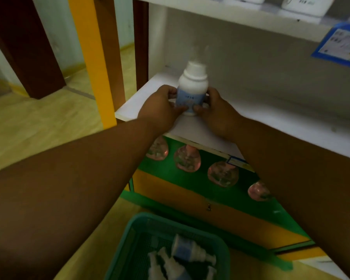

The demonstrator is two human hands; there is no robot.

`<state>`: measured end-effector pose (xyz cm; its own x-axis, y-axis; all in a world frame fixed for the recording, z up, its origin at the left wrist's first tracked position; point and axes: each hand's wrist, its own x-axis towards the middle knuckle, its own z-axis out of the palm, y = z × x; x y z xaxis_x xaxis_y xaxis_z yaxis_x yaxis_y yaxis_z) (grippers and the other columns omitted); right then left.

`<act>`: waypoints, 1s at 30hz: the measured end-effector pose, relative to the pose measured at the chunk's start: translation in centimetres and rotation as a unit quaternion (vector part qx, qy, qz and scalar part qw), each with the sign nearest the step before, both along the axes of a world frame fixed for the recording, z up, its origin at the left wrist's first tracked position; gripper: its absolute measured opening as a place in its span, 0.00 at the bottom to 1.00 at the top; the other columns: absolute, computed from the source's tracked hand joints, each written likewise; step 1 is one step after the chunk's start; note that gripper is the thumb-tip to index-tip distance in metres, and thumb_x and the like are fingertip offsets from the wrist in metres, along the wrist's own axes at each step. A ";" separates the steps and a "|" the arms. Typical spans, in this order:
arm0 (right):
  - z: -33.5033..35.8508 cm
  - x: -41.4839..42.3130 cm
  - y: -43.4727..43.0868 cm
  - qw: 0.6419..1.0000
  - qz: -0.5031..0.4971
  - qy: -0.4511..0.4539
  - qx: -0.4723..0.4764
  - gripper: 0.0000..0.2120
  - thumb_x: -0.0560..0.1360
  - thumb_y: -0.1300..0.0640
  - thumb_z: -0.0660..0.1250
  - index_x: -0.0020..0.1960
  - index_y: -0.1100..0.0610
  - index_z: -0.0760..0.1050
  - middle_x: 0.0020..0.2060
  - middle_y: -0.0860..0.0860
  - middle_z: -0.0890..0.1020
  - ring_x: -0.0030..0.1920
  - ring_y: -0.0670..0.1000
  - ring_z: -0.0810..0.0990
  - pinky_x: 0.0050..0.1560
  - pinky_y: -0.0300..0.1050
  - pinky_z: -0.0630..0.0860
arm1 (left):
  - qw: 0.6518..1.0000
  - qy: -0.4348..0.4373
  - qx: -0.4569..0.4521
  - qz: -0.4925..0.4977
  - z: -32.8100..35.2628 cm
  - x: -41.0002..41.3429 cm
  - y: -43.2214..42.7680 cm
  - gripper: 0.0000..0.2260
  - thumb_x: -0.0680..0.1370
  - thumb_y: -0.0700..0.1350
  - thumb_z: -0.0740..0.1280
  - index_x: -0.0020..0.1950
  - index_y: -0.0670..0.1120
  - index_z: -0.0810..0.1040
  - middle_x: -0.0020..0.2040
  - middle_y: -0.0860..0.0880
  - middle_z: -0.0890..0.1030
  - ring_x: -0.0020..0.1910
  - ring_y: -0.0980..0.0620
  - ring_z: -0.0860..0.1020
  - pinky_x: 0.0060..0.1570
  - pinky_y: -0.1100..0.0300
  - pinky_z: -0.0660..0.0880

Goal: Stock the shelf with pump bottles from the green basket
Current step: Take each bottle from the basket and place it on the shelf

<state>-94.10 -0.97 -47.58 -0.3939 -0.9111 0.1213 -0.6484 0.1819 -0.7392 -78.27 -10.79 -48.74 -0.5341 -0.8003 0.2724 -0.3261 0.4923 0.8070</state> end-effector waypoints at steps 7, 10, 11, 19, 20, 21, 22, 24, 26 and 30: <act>-1.6 0.1 -1.7 0.992 -0.097 0.057 -0.055 0.29 0.74 0.38 0.66 0.72 0.47 0.69 0.65 0.46 0.76 0.63 0.51 0.76 0.64 0.57 0.72 | 1.000 -0.021 0.005 0.012 -0.4 -1.2 -2.2 0.22 0.73 0.53 0.73 0.66 0.51 0.77 0.62 0.54 0.80 0.59 0.55 0.77 0.54 0.64 0.68; -1.7 0.2 -1.5 0.991 -0.105 0.040 -0.075 0.26 0.74 0.39 0.68 0.69 0.44 0.71 0.63 0.42 0.79 0.58 0.48 0.79 0.62 0.55 0.75 | 1.000 -0.016 0.002 0.006 -0.5 -1.1 -2.2 0.22 0.73 0.52 0.73 0.66 0.51 0.78 0.61 0.54 0.81 0.59 0.55 0.77 0.53 0.64 0.67; -1.7 0.3 -1.5 0.990 -0.105 0.040 -0.079 0.24 0.74 0.40 0.68 0.69 0.44 0.72 0.62 0.41 0.79 0.56 0.48 0.80 0.61 0.54 0.76 | 1.000 -0.015 -0.001 0.005 -0.5 -1.1 -2.2 0.21 0.73 0.51 0.73 0.66 0.51 0.78 0.61 0.54 0.81 0.59 0.55 0.78 0.53 0.64 0.67; -1.5 0.3 -1.3 0.993 -0.075 0.060 -0.069 0.23 0.77 0.42 0.65 0.71 0.43 0.72 0.64 0.42 0.80 0.63 0.47 0.78 0.65 0.54 0.74 | 0.999 -0.013 -0.030 0.008 -0.6 -0.6 -1.7 0.18 0.77 0.49 0.68 0.67 0.51 0.76 0.62 0.50 0.81 0.59 0.50 0.78 0.54 0.63 0.67; -1.6 0.3 -1.3 0.993 -0.072 0.061 -0.069 0.23 0.77 0.42 0.65 0.71 0.43 0.72 0.64 0.42 0.79 0.64 0.47 0.78 0.65 0.54 0.74 | 0.999 -0.020 -0.038 0.008 -0.4 -0.5 -1.6 0.18 0.78 0.49 0.68 0.68 0.50 0.76 0.62 0.49 0.81 0.59 0.49 0.77 0.55 0.62 0.68; -1.6 0.3 -1.3 0.993 -0.072 0.063 -0.069 0.23 0.77 0.42 0.64 0.71 0.42 0.72 0.64 0.41 0.79 0.64 0.47 0.77 0.66 0.54 0.73 | 0.999 -0.028 -0.040 0.007 -0.3 -0.5 -1.6 0.19 0.78 0.48 0.67 0.69 0.49 0.75 0.63 0.48 0.80 0.60 0.48 0.77 0.57 0.60 0.69; -1.6 0.3 -1.3 0.993 -0.073 0.064 -0.067 0.23 0.77 0.42 0.64 0.71 0.42 0.71 0.65 0.41 0.79 0.65 0.47 0.77 0.66 0.55 0.73 | 0.999 -0.035 -0.037 0.004 -0.2 -0.5 -1.5 0.19 0.78 0.48 0.67 0.69 0.48 0.75 0.63 0.47 0.80 0.60 0.47 0.77 0.60 0.58 0.70; -1.7 0.3 -1.4 0.993 -0.077 0.069 -0.060 0.23 0.77 0.40 0.63 0.71 0.41 0.70 0.66 0.41 0.78 0.66 0.47 0.76 0.67 0.55 0.72 | 0.999 -0.048 -0.023 -0.005 0.1 -0.4 -1.7 0.18 0.79 0.49 0.66 0.69 0.48 0.74 0.63 0.46 0.79 0.61 0.47 0.76 0.63 0.55 0.70; -1.7 0.3 -1.3 0.993 -0.079 0.070 -0.054 0.24 0.77 0.39 0.62 0.72 0.39 0.69 0.66 0.41 0.77 0.67 0.48 0.75 0.67 0.56 0.72 | 0.998 -0.057 -0.010 -0.027 0.5 -0.3 -1.9 0.18 0.80 0.49 0.65 0.69 0.47 0.73 0.63 0.47 0.79 0.61 0.48 0.76 0.62 0.57 0.70; -1.7 0.3 -1.3 0.993 -0.075 0.089 -0.033 0.25 0.77 0.39 0.61 0.74 0.38 0.66 0.69 0.42 0.75 0.67 0.50 0.75 0.67 0.57 0.72 | 0.996 -0.076 -0.001 -0.041 1.0 -0.1 -2.3 0.17 0.80 0.47 0.65 0.69 0.47 0.74 0.64 0.47 0.79 0.62 0.49 0.76 0.58 0.62 0.66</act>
<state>-93.84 -2.29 -49.25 -0.4914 -0.8315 0.2591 -0.7395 0.2411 -0.6285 -78.41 -13.13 -47.78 -0.6322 -0.7521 0.1859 -0.4027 0.5240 0.7505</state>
